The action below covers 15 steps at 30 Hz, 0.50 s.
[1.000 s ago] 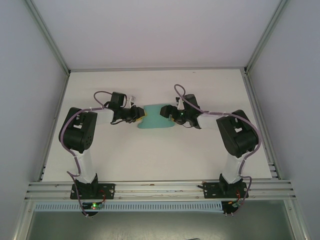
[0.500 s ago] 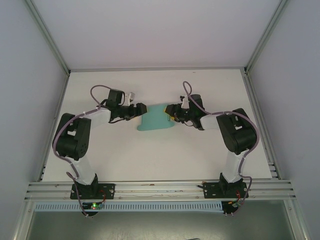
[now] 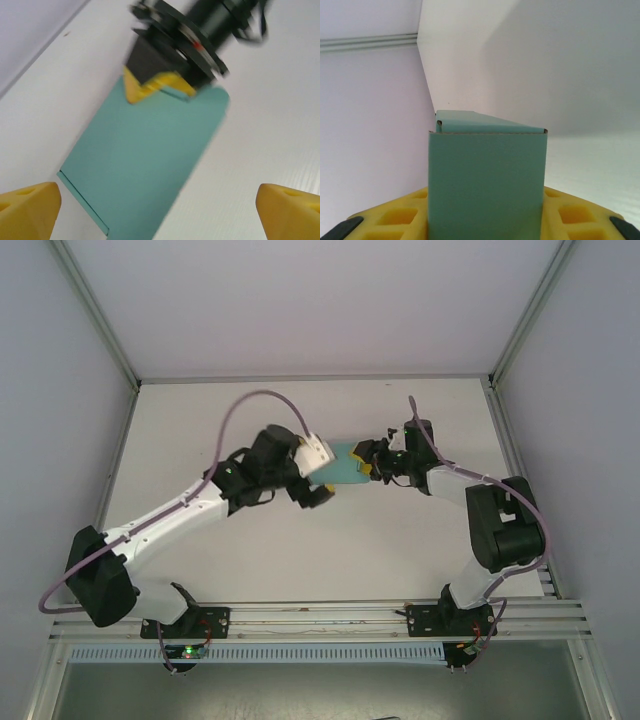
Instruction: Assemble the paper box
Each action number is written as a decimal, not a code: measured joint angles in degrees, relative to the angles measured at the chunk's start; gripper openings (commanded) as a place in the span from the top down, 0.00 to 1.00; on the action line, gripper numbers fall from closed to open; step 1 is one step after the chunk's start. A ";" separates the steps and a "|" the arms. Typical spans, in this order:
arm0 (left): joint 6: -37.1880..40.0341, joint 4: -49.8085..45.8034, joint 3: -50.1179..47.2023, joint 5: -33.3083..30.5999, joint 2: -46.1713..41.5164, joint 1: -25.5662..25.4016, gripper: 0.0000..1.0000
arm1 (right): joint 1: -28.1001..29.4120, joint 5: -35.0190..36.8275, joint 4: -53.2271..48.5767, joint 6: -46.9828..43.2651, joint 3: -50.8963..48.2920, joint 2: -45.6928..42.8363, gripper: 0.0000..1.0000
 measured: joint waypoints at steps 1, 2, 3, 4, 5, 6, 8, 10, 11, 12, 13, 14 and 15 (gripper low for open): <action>4.17 -0.74 -0.96 -1.95 0.13 -1.55 0.00 | -0.57 -0.94 -0.33 1.55 -0.35 -0.26 0.65; 7.45 -1.40 -1.73 -3.80 0.39 -2.58 0.00 | -1.09 -2.08 -0.74 3.21 -0.74 -0.57 0.65; 10.25 -1.66 -2.36 -5.53 0.79 -3.32 0.00 | -1.53 -3.15 -1.14 4.66 -0.98 -0.83 0.65; 12.85 -1.62 -2.93 -7.34 1.40 -3.76 0.00 | -1.97 -4.39 -1.53 6.25 -1.18 -1.11 0.65; 14.91 -1.38 -3.41 -9.03 1.95 -3.93 0.00 | -2.21 -5.40 -1.90 7.52 -1.29 -1.31 0.66; 16.55 -0.94 -3.85 -10.40 2.36 -3.93 0.00 | -2.32 -6.36 -2.14 8.72 -1.40 -1.51 0.66; 19.91 0.17 -4.70 -12.94 3.43 -3.93 0.00 | -2.32 -8.28 -2.64 11.10 -1.73 -1.86 0.66; 22.21 1.01 -4.81 -14.67 4.96 -3.93 0.00 | -2.27 -9.70 -3.69 12.33 -2.10 -2.40 0.66; 22.97 1.62 -4.81 -15.32 5.60 -3.93 0.00 | -2.27 -10.19 -4.26 12.68 -2.21 -2.78 0.66; 23.61 2.43 -4.81 -16.06 6.36 -3.93 0.00 | -2.27 -10.64 -5.33 12.74 -2.23 -3.28 0.66; 24.33 3.39 -4.81 -16.83 7.26 -3.93 0.00 | -2.27 -10.95 -6.49 12.70 -2.23 -3.91 0.66; 24.72 4.00 -4.81 -17.31 7.87 -3.93 0.00 | -2.27 -11.17 -7.61 12.63 -2.23 -4.50 0.66; 25.14 4.52 -4.81 -17.73 8.50 -3.93 0.02 | -2.27 -10.99 -9.01 12.35 -2.21 -5.25 0.66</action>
